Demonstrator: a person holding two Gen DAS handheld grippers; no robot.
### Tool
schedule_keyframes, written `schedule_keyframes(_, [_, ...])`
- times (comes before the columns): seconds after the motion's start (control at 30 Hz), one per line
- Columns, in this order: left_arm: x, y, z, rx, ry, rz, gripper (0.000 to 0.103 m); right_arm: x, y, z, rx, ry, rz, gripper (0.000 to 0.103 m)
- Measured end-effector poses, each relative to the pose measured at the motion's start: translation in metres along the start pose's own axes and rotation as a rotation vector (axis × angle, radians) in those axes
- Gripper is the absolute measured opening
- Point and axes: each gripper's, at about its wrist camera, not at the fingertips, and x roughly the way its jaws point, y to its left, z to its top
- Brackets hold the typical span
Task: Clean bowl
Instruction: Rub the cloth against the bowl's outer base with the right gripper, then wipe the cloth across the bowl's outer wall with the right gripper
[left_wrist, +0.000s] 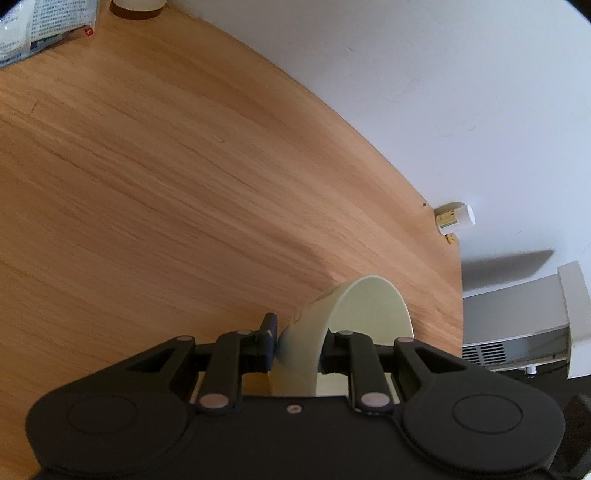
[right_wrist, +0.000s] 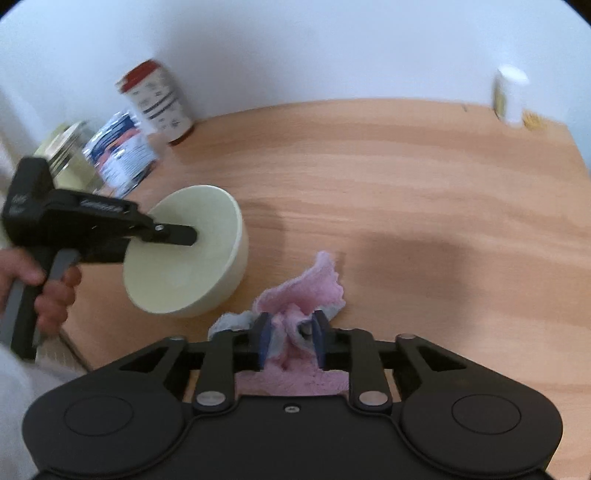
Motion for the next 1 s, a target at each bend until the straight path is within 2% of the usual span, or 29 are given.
schedule_keyframes(0.03, [-0.001,0.000,0.000,0.001,0.003,-0.003,0.019,-0.003,0.002,0.002,-0.029,-0.001,-0.006,0.045])
schedule_keyframes(0.13, [-0.002,-0.001,0.001,0.020,0.005,0.012,0.019,-0.010,0.009,0.007,-0.127,0.011,-0.006,0.054])
schedule_keyframes(0.33, [-0.001,0.003,0.000,0.022,0.017,0.037,0.019,0.015,0.037,0.013,-0.353,0.191,0.119,0.054])
schedule_keyframes(0.43, [-0.002,0.003,0.000,0.030,0.017,0.043,0.019,0.033,0.053,0.008,-0.484,0.262,0.111,0.054])
schedule_keyframes(0.57, [-0.005,0.002,0.000,0.056,0.015,0.047,0.019,0.053,0.049,0.007,-0.517,0.293,0.057,0.051])
schedule_keyframes(0.6, [-0.005,0.002,0.000,0.061,0.016,0.048,0.019,0.055,0.046,0.008,-0.510,0.289,0.048,0.046])
schedule_keyframes(0.67, [-0.006,0.002,0.001,0.072,0.019,0.050,0.019,0.058,0.041,0.009,-0.490,0.286,0.053,0.044])
schedule_keyframes(0.73, [-0.007,0.002,0.002,0.080,0.021,0.051,0.019,0.062,0.038,0.012,-0.465,0.294,0.072,0.028])
schedule_keyframes(0.8, [-0.009,0.003,0.003,0.082,0.020,0.042,0.019,0.062,0.033,0.013,-0.416,0.287,0.090,0.023])
schedule_keyframes(0.83, [-0.009,0.004,0.003,0.084,0.019,0.038,0.019,0.061,0.024,0.013,-0.324,0.263,0.119,0.017])
schedule_keyframes(0.87, [-0.010,0.004,0.004,0.090,0.018,0.037,0.019,0.060,0.015,0.014,-0.232,0.238,0.148,0.016])
schedule_keyframes(1.0, [-0.010,0.000,0.006,0.101,0.014,0.010,0.019,0.055,-0.023,0.016,0.135,0.137,0.260,0.016])
